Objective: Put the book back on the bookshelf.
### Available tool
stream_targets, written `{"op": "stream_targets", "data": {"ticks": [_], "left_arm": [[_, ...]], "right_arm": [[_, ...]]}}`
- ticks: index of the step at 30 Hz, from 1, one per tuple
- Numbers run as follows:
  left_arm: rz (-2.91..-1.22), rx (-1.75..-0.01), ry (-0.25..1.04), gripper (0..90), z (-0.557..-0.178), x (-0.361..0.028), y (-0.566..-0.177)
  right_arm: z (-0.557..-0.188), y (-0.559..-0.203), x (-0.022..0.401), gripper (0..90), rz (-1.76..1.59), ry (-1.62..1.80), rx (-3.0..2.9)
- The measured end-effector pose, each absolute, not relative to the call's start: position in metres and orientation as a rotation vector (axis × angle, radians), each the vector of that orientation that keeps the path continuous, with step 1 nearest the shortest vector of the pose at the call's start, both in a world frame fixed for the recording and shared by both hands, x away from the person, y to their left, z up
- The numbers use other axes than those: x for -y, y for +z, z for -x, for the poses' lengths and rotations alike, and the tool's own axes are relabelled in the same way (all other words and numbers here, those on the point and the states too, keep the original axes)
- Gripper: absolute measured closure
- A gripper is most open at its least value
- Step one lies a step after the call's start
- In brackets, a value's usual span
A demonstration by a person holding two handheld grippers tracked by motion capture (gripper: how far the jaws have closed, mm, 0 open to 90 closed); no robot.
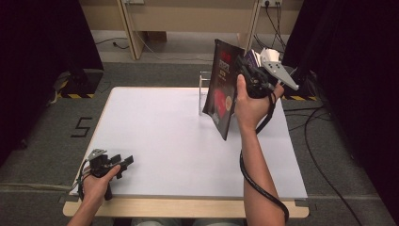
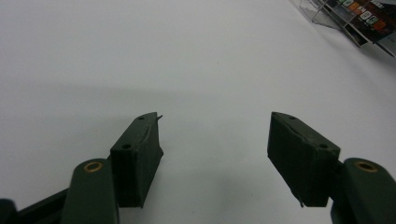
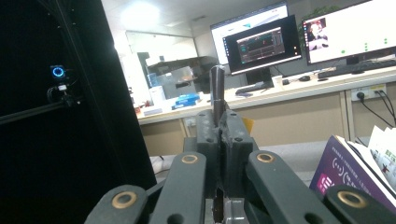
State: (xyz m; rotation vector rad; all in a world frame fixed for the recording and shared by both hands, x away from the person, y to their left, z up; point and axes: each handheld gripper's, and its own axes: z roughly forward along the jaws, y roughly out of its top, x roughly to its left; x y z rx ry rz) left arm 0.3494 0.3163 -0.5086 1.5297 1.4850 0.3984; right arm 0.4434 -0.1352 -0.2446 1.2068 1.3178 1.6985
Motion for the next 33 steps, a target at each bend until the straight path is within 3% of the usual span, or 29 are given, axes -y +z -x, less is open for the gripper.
{"op": "stream_targets", "data": {"ticks": [33], "left_arm": [[-1.519,-1.485,0.389,33.6,-0.35,-0.317,-0.508]], "right_arm": [[-0.508,-0.257,0.116,87.9,-1.278,1.62,-1.293]]}}
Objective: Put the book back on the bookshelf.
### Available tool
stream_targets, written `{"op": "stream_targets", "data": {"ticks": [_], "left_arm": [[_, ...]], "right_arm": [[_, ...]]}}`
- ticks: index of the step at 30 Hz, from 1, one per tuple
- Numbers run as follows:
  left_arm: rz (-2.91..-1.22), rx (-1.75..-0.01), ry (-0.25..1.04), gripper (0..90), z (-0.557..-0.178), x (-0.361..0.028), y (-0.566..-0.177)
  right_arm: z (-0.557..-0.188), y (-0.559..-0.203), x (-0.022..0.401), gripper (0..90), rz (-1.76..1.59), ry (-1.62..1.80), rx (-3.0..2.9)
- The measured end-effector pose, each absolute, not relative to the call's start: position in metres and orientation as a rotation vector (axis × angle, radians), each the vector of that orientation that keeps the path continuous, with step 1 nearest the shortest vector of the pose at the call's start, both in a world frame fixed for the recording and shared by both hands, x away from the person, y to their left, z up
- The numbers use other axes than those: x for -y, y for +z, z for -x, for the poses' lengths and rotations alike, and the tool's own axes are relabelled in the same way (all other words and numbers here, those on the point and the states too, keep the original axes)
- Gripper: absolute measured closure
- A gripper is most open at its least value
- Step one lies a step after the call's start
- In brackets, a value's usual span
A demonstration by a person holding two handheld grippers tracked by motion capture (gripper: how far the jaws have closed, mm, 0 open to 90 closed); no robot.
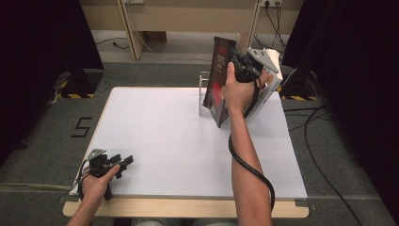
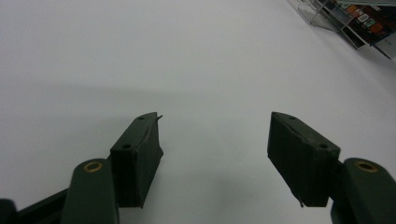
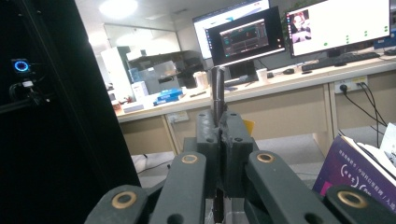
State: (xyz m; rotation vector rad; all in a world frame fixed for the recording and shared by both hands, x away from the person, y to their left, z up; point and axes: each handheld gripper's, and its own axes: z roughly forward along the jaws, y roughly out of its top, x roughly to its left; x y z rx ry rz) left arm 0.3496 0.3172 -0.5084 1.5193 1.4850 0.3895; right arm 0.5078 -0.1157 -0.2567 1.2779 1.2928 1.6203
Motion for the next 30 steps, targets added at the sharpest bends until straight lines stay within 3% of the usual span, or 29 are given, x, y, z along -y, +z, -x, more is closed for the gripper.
{"op": "stream_targets", "data": {"ticks": [30], "left_arm": [[-1.513,-1.489,0.383,33.7,-0.349,-0.32,-0.509]], "right_arm": [[-0.55,-0.284,0.112,87.6,-1.374,1.552,-1.251]]}}
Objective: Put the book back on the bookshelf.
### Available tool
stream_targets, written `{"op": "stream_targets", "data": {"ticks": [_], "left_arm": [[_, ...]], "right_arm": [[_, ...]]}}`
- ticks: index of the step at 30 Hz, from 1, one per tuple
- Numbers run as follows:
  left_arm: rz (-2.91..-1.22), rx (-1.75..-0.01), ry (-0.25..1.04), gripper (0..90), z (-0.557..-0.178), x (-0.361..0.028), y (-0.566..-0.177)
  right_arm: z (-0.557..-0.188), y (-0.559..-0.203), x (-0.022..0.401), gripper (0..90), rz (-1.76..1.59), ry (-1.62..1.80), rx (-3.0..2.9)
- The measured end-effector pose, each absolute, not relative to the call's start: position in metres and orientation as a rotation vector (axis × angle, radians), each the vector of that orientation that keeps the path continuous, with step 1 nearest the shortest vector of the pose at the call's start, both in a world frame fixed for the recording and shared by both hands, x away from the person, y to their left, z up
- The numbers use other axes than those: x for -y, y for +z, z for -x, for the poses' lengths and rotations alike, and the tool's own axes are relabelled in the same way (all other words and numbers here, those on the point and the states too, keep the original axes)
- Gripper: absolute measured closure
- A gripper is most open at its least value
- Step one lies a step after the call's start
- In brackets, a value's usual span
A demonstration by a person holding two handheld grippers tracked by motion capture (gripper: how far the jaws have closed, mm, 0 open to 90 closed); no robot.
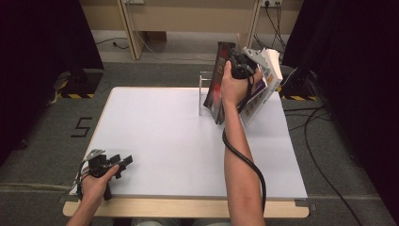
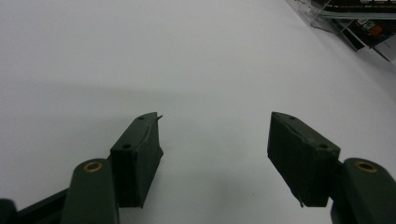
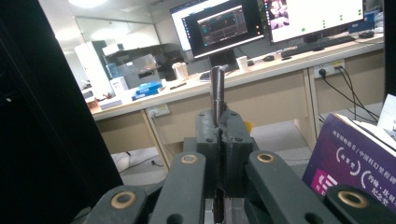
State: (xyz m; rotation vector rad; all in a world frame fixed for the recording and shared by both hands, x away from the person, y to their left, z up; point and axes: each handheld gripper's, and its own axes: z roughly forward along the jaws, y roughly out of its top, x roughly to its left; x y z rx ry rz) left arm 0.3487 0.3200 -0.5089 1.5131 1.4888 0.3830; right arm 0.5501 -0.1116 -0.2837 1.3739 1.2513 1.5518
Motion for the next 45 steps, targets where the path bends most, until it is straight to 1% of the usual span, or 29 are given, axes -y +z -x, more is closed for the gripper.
{"op": "stream_targets", "data": {"ticks": [10,15,20,25,28,31,36,38,45], "left_arm": [[-1.51,-1.492,0.383,33.6,-0.348,-0.321,-0.509],[-1.515,-1.488,0.383,33.6,-0.349,-0.319,-0.509],[-1.516,-1.492,0.382,33.7,-0.349,-0.318,-0.51],[-1.519,-1.488,0.384,33.7,-0.349,-0.317,-0.509],[-1.519,-1.488,0.384,33.7,-0.348,-0.318,-0.509],[-1.52,-1.488,0.385,33.7,-0.348,-0.317,-0.509],[-1.519,-1.488,0.385,33.7,-0.349,-0.317,-0.509],[-1.52,-1.489,0.385,33.6,-0.349,-0.317,-0.509],[-1.519,-1.487,0.383,33.6,-0.348,-0.316,-0.509]], "right_arm": [[-0.549,-0.29,0.112,87.3,-1.372,1.521,-1.266],[-0.547,-0.303,0.113,86.7,-1.416,1.48,-1.35],[-0.542,-0.304,0.113,85.9,-1.418,1.461,-1.406],[-0.54,-0.301,0.113,82.6,-1.431,1.43,-1.477],[-0.539,-0.298,0.115,78.5,-1.459,1.412,-1.508],[-0.539,-0.296,0.116,76.2,-1.475,1.4,-1.529],[-0.538,-0.291,0.117,73.8,-1.497,1.358,-1.565],[-0.54,-0.289,0.118,70.9,-1.519,1.368,-1.591],[-0.549,-0.288,0.114,69.2,-1.527,1.293,-1.638]]}}
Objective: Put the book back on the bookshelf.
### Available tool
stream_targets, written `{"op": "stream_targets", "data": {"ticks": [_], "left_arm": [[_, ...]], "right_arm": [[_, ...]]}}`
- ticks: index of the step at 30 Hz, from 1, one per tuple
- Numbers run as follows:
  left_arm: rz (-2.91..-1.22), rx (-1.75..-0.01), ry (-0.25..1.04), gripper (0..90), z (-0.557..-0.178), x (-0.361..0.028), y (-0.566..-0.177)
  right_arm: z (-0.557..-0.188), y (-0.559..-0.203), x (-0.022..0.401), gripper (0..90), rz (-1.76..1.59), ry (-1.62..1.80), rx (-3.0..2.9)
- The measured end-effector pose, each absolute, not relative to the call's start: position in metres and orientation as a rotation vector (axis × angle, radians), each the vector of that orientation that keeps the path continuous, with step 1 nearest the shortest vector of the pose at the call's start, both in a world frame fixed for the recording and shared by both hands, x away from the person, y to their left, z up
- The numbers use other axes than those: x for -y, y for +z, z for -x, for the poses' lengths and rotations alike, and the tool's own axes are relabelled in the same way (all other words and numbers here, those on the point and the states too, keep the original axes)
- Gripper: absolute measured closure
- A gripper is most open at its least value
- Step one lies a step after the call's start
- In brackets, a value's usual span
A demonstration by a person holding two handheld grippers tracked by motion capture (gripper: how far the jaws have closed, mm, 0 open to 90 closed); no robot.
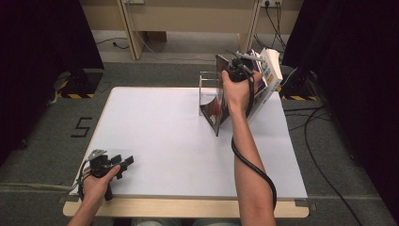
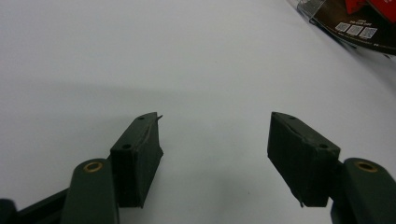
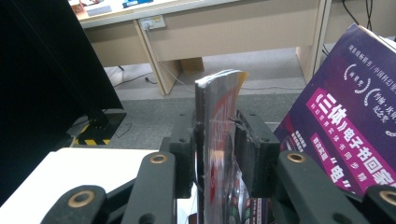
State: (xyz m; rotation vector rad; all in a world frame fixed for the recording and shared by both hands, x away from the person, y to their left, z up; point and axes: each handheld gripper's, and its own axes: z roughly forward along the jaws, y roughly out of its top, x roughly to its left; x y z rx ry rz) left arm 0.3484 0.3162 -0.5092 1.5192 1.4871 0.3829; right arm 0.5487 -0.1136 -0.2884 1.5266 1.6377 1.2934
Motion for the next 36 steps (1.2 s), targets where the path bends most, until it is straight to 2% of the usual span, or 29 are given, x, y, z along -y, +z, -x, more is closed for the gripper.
{"op": "stream_targets", "data": {"ticks": [4,8,17,27,36], "left_arm": [[-1.52,-1.489,0.384,33.7,-0.348,-0.317,-0.509],[-1.519,-1.487,0.382,33.7,-0.348,-0.317,-0.509],[-1.52,-1.489,0.384,33.8,-0.349,-0.317,-0.51],[-1.522,-1.487,0.383,33.9,-0.348,-0.316,-0.509],[-1.517,-1.488,0.382,33.9,-0.348,-0.318,-0.509]], "right_arm": [[-0.555,-0.288,0.114,71.0,-1.544,1.289,-1.639],[-0.559,-0.287,0.114,86.0,-1.583,1.269,-1.688],[-0.547,-0.284,0.111,87.3,-1.561,1.327,-1.64],[-0.53,-0.263,0.108,87.4,-1.425,1.442,-1.52],[-0.536,-0.265,0.104,87.4,-1.363,1.488,-1.431]]}}
